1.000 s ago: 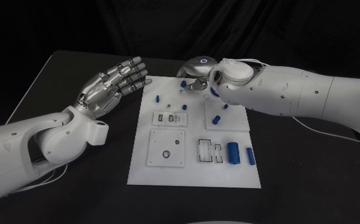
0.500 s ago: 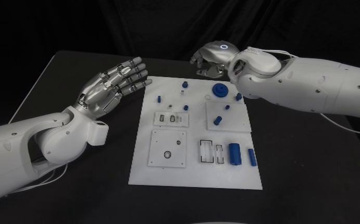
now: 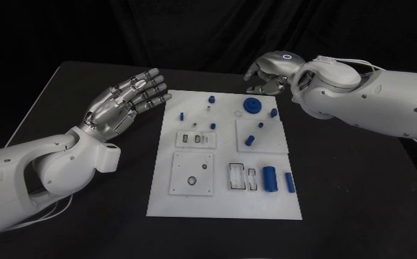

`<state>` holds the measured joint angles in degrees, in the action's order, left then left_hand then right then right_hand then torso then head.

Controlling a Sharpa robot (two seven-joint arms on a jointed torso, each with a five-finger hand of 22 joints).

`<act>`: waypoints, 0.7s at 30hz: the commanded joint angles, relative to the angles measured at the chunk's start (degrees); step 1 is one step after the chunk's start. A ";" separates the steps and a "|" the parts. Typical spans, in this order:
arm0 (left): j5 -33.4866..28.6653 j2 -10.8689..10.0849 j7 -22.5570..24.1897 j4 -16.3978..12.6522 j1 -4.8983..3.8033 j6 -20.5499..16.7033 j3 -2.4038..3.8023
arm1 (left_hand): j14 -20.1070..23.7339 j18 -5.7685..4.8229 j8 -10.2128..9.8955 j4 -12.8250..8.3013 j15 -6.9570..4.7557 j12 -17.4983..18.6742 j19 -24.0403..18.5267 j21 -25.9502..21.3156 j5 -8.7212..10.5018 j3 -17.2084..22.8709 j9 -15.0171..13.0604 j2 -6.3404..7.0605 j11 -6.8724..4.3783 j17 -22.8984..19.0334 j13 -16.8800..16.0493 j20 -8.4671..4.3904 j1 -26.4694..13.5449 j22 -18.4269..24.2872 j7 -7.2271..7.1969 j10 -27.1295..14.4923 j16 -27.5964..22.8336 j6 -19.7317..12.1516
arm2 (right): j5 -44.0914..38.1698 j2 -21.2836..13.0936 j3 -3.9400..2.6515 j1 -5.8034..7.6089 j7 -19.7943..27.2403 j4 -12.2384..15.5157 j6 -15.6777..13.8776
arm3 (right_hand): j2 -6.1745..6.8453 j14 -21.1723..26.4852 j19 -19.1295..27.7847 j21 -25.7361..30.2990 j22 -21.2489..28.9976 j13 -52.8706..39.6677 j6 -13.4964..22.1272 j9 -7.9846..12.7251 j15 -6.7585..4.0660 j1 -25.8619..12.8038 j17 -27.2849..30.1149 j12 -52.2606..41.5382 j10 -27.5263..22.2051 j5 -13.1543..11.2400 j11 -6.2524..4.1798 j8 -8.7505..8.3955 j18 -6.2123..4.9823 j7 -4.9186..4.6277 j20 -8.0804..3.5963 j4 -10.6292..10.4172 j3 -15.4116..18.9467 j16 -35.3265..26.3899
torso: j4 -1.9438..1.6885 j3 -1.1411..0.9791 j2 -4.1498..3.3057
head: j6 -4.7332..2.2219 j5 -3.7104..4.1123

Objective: Assemble the parts on the task board

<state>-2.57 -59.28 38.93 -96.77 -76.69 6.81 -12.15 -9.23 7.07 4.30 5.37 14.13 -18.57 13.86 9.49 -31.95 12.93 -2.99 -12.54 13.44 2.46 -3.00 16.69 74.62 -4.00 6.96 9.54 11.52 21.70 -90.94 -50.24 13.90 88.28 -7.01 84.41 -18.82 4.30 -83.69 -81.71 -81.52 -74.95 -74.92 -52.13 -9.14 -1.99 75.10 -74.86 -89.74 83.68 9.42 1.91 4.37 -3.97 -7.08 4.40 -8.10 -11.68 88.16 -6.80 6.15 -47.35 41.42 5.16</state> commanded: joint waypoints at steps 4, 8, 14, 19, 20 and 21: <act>-0.35 0.18 7.07 0.00 -0.03 0.37 0.04 | 0.19 -0.92 0.32 0.01 0.30 -0.29 -0.01 -0.12 -0.01 0.22 -0.07 0.04 0.53 0.03 -0.06 0.12 -0.74 0.07 0.32 -0.03 0.29 0.27 | 2.60 -0.36 0.12 -1.53 -2.30 -1.42 4.07 | -0.24 -6.31 -3.11 -3.24 -7.26 -15.08 -0.44 0.20 0.15 -1.40 -15.14 -0.26 6.32 -0.58 -0.05 -0.42 1.77 -0.02 0.00 -0.84 1.71 1.84 | 0.31 0.07 0.01 | 0.09 0.09; -0.35 0.22 6.95 0.14 -0.02 0.53 0.04 | 0.20 -0.93 0.33 0.01 0.29 -0.33 -0.04 -0.14 -0.02 0.30 -0.08 0.04 0.54 0.03 -0.06 0.11 -0.77 0.08 0.34 -0.02 0.32 0.28 | 2.75 -0.10 0.15 -2.72 -2.42 -2.60 4.04 | -0.23 -6.31 -3.97 -4.23 -8.70 -15.08 -0.30 0.52 0.32 -1.53 -15.14 -0.26 6.32 -0.41 0.11 -0.48 2.12 -0.13 0.13 -0.86 2.23 1.84 | 0.29 0.08 0.02 | 0.31 0.15; -0.35 0.26 6.93 0.17 0.00 0.62 0.04 | 0.44 -0.96 0.33 0.00 0.26 -0.32 -0.10 -0.18 -0.03 0.42 -0.08 0.06 0.55 -0.03 -0.06 0.10 -0.82 0.10 0.37 -0.06 0.09 0.26 | 2.82 0.04 0.16 -3.97 -2.50 -3.40 4.27 | -0.22 -6.31 -4.74 -5.08 -9.97 -15.08 -0.60 0.75 0.30 -1.45 -15.14 -0.26 6.32 0.06 0.04 -0.37 2.44 -0.05 0.19 -0.66 2.61 1.84 | 0.25 0.07 0.01 | 0.33 0.21; -0.35 0.30 6.85 0.19 0.01 0.68 0.04 | 0.44 -0.96 0.33 0.00 0.26 -0.32 -0.10 -0.18 -0.03 0.42 -0.08 0.06 0.55 -0.03 -0.06 0.10 -0.82 0.10 0.37 -0.06 0.09 0.26 | 2.83 0.19 0.16 -4.49 -2.71 -3.92 4.48 | -0.22 -6.31 -4.77 -5.14 -10.08 -15.08 0.13 1.05 0.29 -1.19 -15.14 -0.26 6.32 0.14 0.02 -0.68 2.46 -0.09 0.18 -0.41 2.68 1.84 | 0.26 0.08 0.03 | 0.31 0.30; -0.35 0.30 6.84 0.20 0.01 0.69 0.04 | 0.44 -0.96 0.33 0.00 0.26 -0.32 -0.10 -0.18 -0.03 0.42 -0.08 0.06 0.55 -0.03 -0.06 0.10 -0.82 0.10 0.37 -0.06 0.09 0.26 | 2.83 0.23 0.16 -4.54 -2.81 -4.02 4.64 | -0.22 -6.31 -4.66 -5.03 -9.93 -15.08 0.39 1.14 0.29 -1.04 -15.14 -0.26 6.32 0.20 0.04 -0.72 2.41 -0.12 0.18 -0.27 2.68 1.84 | 0.26 0.09 0.03 | 0.29 0.33; -0.35 0.31 6.84 0.20 0.01 0.70 0.04 | 0.44 -0.96 0.33 0.00 0.26 -0.32 -0.10 -0.18 -0.03 0.42 -0.08 0.06 0.55 -0.03 -0.06 0.10 -0.82 0.10 0.37 -0.06 0.09 0.26 | 2.83 0.26 0.16 -4.59 -2.91 -4.12 4.79 | -0.22 -6.31 -4.57 -4.95 -9.82 -15.08 0.69 1.24 0.29 -0.87 -15.14 -0.26 6.32 0.25 0.04 -0.78 2.37 -0.14 0.18 -0.13 2.65 1.84 | 0.26 0.09 0.03 | 0.27 0.36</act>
<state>-2.70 -59.06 38.93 -96.52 -76.68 6.85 -12.15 -9.02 7.06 4.30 5.37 14.34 -18.57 13.86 9.49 -31.95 12.92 -2.98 -12.32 13.65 2.46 -3.00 16.69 74.39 -3.95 7.17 9.32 11.52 21.91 -88.27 -49.98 14.09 83.83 -8.38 80.42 -15.02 4.21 -83.89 -83.75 -86.31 -74.94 -74.94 -51.75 -7.97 -1.79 74.02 -74.94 -89.85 83.74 9.29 1.84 3.87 -2.21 -7.23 4.40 -8.53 -9.17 89.86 -6.53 6.22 -47.32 41.75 5.41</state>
